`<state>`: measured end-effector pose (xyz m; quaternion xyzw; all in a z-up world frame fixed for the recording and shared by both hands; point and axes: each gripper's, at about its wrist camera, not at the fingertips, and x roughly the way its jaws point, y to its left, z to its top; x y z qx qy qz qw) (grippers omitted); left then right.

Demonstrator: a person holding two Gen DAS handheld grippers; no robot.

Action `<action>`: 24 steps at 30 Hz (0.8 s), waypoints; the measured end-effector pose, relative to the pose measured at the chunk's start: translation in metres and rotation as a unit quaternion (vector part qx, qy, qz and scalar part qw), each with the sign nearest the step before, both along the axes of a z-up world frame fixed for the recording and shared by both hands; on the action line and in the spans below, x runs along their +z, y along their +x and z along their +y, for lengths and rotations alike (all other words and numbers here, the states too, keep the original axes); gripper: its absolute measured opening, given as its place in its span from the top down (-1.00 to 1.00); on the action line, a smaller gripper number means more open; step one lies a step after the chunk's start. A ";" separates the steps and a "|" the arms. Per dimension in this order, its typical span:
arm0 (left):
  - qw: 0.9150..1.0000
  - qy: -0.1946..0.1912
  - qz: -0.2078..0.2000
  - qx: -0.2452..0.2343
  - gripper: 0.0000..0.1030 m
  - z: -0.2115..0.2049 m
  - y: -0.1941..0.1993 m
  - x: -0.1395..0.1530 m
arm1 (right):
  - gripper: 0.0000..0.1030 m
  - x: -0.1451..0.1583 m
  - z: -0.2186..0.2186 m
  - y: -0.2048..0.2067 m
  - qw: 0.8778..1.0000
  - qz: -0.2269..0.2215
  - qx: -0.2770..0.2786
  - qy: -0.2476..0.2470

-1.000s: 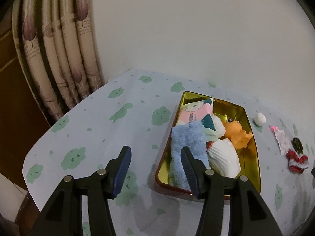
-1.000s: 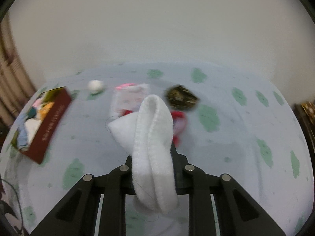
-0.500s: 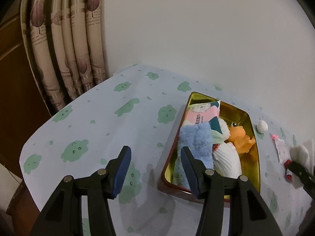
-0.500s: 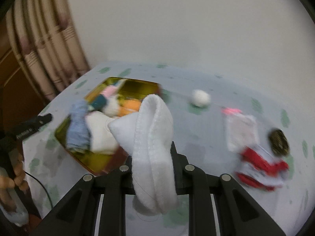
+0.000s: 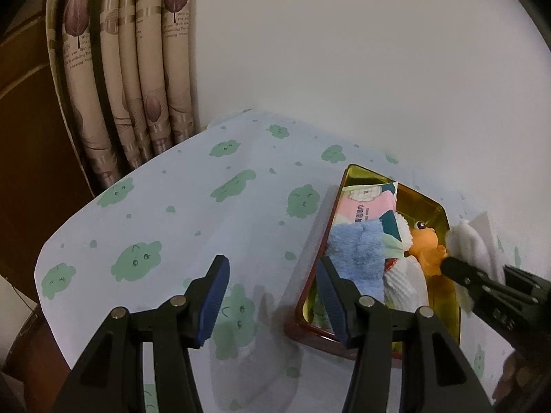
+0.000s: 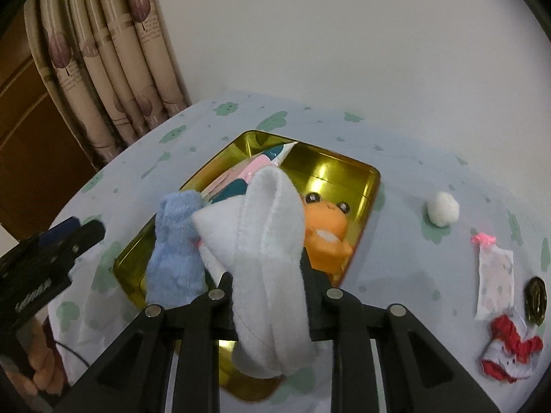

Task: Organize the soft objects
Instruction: 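Carry the white sock with the right gripper over the tin, then lower the white sock into the tin and open the right gripper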

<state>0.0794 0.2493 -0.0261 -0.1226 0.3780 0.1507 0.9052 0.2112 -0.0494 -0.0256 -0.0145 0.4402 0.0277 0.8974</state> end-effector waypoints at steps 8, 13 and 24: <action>1.000 0.009 0.004 0.003 -0.04 -0.001 0.002 -0.002 | 0.55 0.000 0.006 0.039 1.000 0.003 -0.009 -0.016; 1.000 0.010 0.009 0.002 -0.04 -0.001 0.003 -0.003 | 0.51 -0.002 0.004 0.058 0.999 0.008 -0.017 -0.032; 1.000 0.009 0.014 -0.004 -0.04 -0.002 0.003 -0.005 | -0.34 -0.005 0.006 0.057 0.999 0.005 -0.020 -0.025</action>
